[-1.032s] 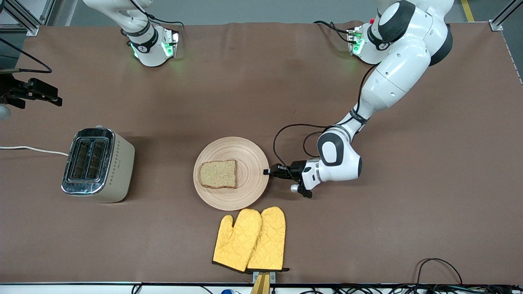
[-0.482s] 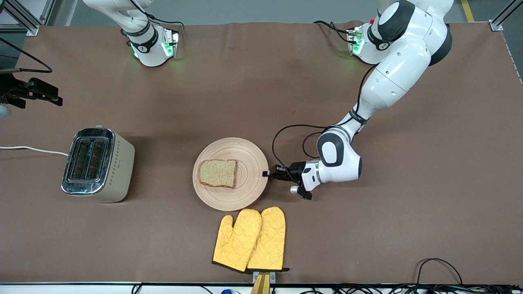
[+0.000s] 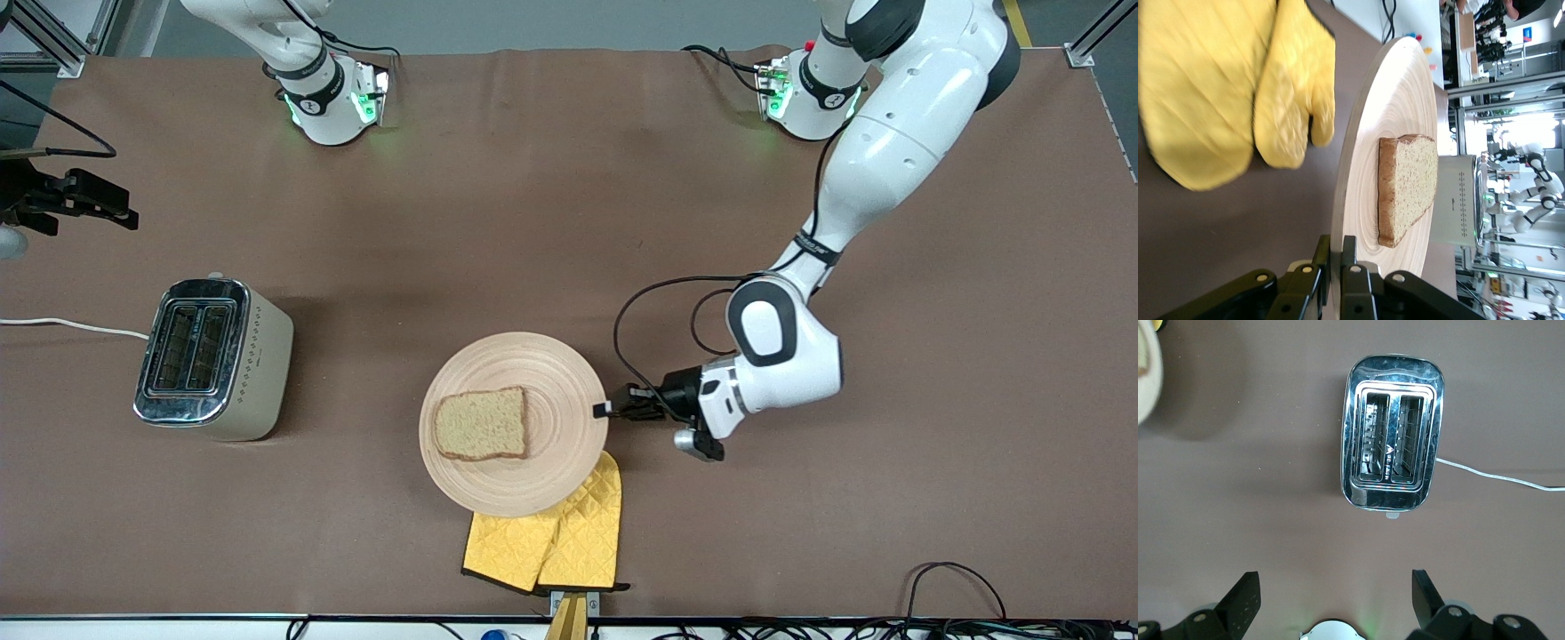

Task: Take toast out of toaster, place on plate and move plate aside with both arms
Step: 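Drag the plate with the left gripper away from the oven mitts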

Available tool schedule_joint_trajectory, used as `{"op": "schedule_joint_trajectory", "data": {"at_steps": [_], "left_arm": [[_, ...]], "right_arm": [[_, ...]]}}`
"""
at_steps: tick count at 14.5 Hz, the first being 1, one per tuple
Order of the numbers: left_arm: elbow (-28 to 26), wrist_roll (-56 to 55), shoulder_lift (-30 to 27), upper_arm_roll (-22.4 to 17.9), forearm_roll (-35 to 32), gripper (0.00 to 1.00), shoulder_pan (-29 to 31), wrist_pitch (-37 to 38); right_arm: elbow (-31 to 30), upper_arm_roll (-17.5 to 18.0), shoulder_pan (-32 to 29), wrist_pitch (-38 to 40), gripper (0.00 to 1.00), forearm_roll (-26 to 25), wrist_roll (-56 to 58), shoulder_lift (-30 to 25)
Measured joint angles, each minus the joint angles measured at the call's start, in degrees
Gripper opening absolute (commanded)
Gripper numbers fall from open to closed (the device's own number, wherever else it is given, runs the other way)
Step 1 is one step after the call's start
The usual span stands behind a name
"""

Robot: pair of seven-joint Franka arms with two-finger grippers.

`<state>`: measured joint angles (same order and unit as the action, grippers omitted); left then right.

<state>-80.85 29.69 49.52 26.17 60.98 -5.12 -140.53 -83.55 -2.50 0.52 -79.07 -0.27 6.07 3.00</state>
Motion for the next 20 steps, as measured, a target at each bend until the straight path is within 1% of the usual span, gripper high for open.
{"op": "schedule_joint_trajectory", "data": {"at_steps": [1,5,7,10,12,15,16,18,20], "left_arm": [[-0.01,-0.35,-0.43,-0.06,-1.93,0.01,1.78,1.77],[-0.02,-0.2,-1.46,-0.17,-8.18,0.01,11.06,13.0],[-0.05,2.45,-1.72,-0.21,-11.06,0.01,16.01,19.38],[-1.07,9.28,-1.18,-0.48,-12.45,0.01,23.34,26.57],[-1.53,11.56,-0.31,-0.71,-13.28,0.01,27.92,30.96],[-1.54,11.92,0.27,-1.4,-19.0,0.01,32.75,32.58],[-1.55,11.91,0.32,-1.67,-19.97,0.01,33.95,32.6],[-1.55,11.9,0.52,-2.85,-20.46,0.01,35.78,32.8],[-1.54,11.9,0.67,-4.86,-20.47,0.01,37.45,34.52]], "right_arm": [[0.01,0.05,0.0,0.0,1.0,0.0,0.0,0.0],[0.02,0.05,0.0,0.03,1.0,0.0,0.0,0.0],[0.04,0.05,0.0,0.08,1.0,0.0,0.0,0.0],[0.05,0.04,0.0,0.12,1.0,0.0,0.0,0.0],[0.05,0.04,0.0,0.12,1.0,0.0,0.0,0.0],[0.06,0.04,0.0,0.19,1.0,0.0,0.0,0.0],[0.06,0.04,0.0,0.19,1.0,0.0,0.0,0.0],[0.06,0.04,0.0,0.19,1.0,0.0,0.0,0.0],[0.06,0.04,0.0,0.2,1.0,0.0,0.0,0.0]]}}
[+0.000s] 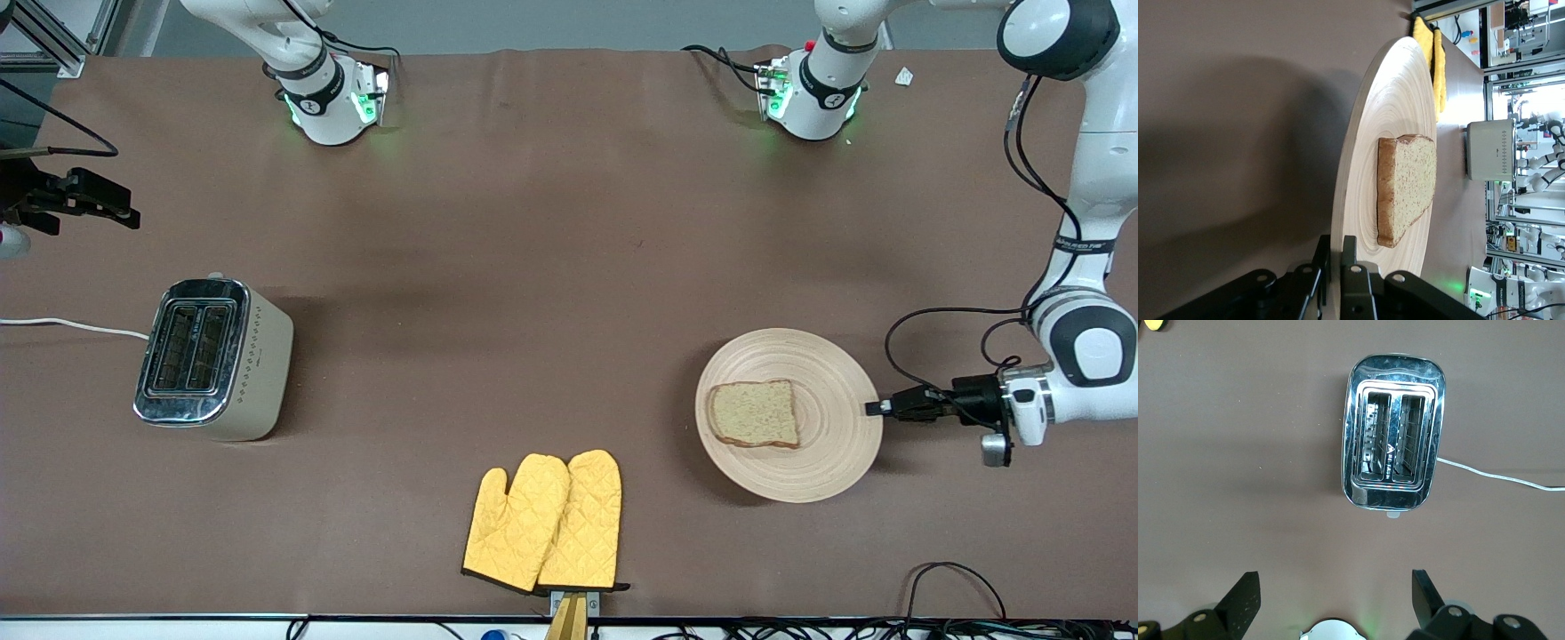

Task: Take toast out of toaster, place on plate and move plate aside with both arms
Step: 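Drag the plate with the left gripper away from the oven mitts, then open the left gripper and release the plate rim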

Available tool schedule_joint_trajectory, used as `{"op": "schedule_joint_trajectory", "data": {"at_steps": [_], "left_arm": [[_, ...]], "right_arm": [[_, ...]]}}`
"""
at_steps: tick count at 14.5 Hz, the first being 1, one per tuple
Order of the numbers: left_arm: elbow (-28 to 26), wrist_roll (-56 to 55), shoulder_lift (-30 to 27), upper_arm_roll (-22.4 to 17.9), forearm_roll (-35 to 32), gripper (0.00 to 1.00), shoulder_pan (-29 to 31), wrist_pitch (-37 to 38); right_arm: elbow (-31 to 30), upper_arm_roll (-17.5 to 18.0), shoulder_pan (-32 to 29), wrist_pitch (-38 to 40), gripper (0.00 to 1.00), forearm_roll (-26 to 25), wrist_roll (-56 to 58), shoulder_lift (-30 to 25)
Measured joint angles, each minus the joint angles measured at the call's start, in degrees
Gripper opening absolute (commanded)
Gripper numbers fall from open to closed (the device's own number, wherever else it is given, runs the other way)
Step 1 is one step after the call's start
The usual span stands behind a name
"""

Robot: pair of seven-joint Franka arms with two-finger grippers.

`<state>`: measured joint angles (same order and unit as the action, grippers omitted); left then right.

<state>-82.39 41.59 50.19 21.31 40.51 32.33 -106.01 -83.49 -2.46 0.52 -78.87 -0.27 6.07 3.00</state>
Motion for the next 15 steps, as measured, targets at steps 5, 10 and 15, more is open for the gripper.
{"op": "schedule_joint_trajectory", "data": {"at_steps": [5,10,15], "left_arm": [[0.07,0.0,0.17,-4.13,-0.02,0.01,3.96,2.44],[0.07,0.0,1.52,-5.12,-0.02,0.08,3.93,2.56],[0.1,-0.01,2.23,-5.3,-0.17,0.27,3.51,2.78]], "right_arm": [[0.01,0.0,0.0,0.06,1.0,0.0,0.0,0.0],[0.01,0.0,0.0,0.07,1.0,0.0,0.0,0.0],[0.01,0.0,0.0,0.15,1.0,0.0,0.0,0.0]]}}
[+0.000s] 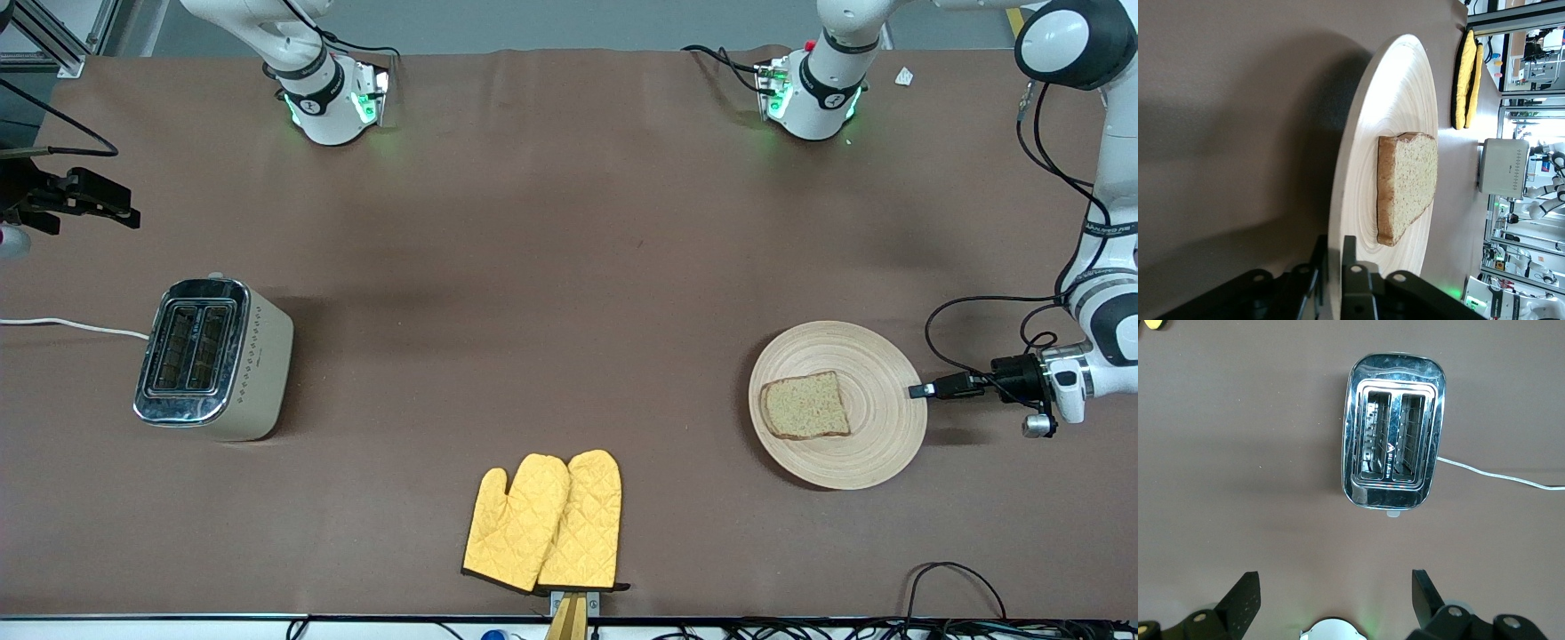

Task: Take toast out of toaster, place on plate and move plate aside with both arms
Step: 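Open the left gripper and release the plate rim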

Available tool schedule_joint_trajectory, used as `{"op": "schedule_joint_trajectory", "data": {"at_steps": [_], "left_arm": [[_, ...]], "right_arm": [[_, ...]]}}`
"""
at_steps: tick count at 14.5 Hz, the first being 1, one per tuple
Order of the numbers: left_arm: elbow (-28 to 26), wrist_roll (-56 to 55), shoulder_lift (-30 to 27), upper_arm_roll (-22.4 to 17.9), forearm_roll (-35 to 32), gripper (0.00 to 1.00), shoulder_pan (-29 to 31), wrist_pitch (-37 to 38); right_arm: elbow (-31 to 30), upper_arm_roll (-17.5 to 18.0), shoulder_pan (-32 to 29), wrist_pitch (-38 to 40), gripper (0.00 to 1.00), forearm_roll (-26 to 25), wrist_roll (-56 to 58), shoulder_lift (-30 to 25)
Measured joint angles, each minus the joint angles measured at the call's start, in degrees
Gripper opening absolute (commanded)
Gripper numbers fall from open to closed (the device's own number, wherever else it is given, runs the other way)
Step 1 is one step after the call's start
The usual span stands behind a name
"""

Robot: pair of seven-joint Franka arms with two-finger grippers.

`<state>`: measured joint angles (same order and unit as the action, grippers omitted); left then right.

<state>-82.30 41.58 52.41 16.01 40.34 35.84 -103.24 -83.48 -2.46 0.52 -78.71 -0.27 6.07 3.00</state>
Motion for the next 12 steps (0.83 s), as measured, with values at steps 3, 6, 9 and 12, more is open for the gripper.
{"op": "schedule_joint_trajectory", "data": {"at_steps": [3,6,9,12], "left_arm": [[0.03,-0.08,0.02,-0.02,-2.94,0.59,-0.44,0.0],[1.28,-0.08,0.02,-0.06,-5.13,1.0,-0.64,-0.08],[4.95,-0.08,-0.09,-0.05,-9.13,1.0,-0.81,-0.07],[9.02,-1.2,-0.73,0.11,-14.27,1.0,-2.16,0.03]], "right_arm": [[0.0,0.02,0.0,0.01,1.0,0.0,0.0,0.0],[0.0,0.02,0.0,0.03,1.0,0.0,0.0,0.0],[0.0,0.02,0.0,0.1,1.0,0.0,0.0,0.0],[-0.01,0.02,0.0,0.71,1.0,0.0,0.0,0.0]]}}
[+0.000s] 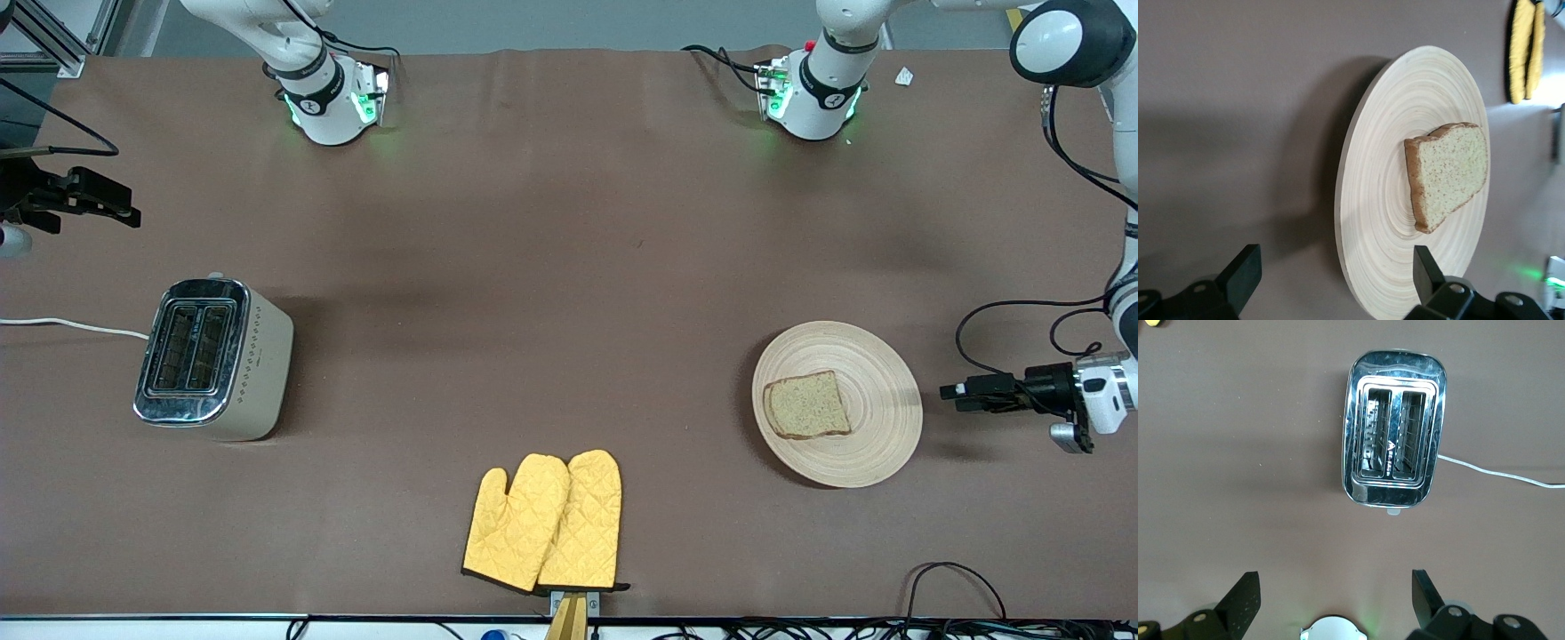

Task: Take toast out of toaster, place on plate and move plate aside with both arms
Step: 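Open the left gripper and release the plate rim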

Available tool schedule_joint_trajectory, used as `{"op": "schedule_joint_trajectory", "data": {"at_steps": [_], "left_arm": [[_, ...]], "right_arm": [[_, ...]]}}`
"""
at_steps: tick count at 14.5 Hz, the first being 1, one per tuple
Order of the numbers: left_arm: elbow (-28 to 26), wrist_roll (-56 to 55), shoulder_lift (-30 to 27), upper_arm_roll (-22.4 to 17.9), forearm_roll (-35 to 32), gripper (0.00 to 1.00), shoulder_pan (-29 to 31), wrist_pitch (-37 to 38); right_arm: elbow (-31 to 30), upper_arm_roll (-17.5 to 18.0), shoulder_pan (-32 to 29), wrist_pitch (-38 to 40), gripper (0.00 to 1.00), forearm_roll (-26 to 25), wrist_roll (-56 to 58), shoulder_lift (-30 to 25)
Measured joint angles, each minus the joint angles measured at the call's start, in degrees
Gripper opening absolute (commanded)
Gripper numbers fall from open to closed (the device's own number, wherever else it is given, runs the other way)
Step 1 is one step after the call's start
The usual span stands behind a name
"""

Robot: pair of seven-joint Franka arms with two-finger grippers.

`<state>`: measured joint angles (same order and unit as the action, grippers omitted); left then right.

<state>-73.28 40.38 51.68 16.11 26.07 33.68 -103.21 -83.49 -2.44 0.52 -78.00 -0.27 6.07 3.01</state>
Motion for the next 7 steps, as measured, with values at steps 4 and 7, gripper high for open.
{"op": "schedule_joint_trajectory", "data": {"at_steps": [4,7], "left_arm": [[2.49,-3.6,-2.68,0.07,-6.67,1.0,-3.9,0.04],[3.47,-8.72,-6.27,0.18,-12.65,1.0,-7.04,0.04]], "right_arm": [[0.0,0.01,0.0,0.26,1.0,0.0,0.0,0.0],[0.02,0.16,0.02,0.47,1.0,0.0,0.0,-0.03]]}}
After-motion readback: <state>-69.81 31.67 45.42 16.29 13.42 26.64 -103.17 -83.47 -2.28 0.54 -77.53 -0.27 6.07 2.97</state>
